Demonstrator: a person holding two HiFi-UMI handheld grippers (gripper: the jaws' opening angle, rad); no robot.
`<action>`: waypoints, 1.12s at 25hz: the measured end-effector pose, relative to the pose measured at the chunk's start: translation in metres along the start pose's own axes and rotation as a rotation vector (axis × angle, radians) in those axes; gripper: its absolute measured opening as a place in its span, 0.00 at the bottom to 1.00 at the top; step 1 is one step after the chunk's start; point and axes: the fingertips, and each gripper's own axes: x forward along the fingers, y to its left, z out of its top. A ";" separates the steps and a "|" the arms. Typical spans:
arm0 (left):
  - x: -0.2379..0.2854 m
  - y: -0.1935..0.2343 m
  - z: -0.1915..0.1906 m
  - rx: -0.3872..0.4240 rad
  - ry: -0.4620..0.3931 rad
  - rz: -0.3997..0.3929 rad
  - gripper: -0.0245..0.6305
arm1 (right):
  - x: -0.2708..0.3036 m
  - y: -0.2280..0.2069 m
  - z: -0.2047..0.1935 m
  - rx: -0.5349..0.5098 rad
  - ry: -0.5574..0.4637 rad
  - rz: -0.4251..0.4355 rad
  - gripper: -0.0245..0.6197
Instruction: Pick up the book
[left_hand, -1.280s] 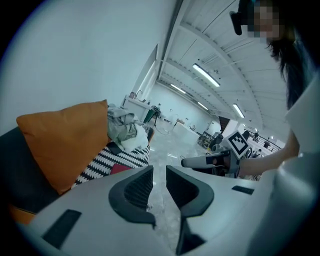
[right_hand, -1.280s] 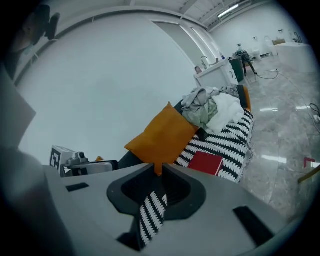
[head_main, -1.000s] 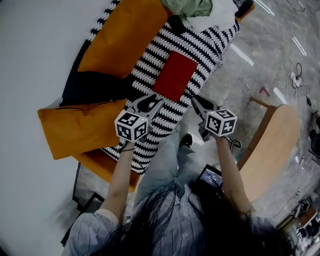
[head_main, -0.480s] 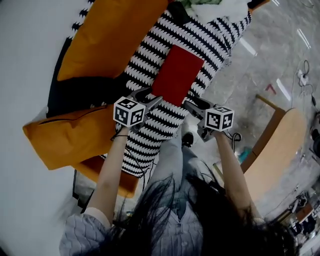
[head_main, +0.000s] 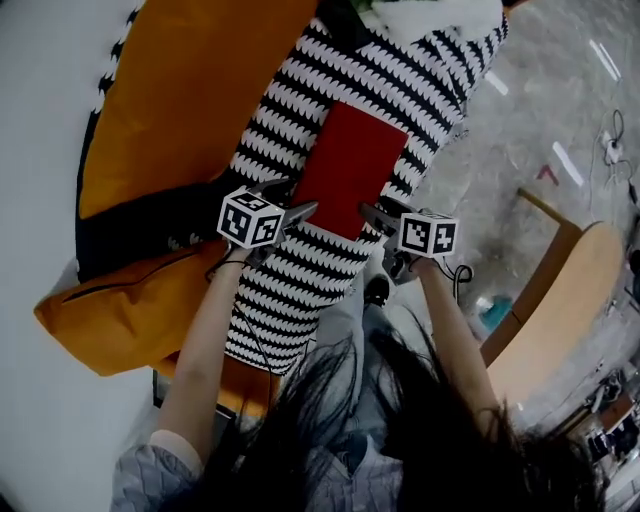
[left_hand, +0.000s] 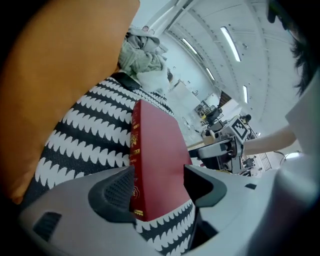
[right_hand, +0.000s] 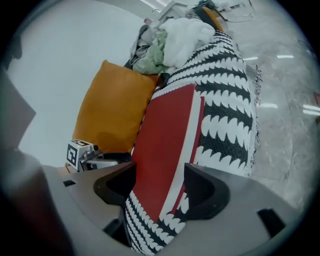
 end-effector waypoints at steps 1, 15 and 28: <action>0.005 0.005 0.000 -0.005 0.011 -0.007 0.50 | 0.004 -0.007 0.001 0.017 -0.009 -0.002 0.48; 0.043 0.033 -0.019 -0.122 0.102 -0.166 0.55 | 0.039 -0.026 -0.001 0.131 0.003 0.013 0.49; 0.037 0.019 -0.006 -0.202 -0.061 -0.143 0.52 | 0.023 -0.019 0.009 0.144 -0.093 -0.023 0.48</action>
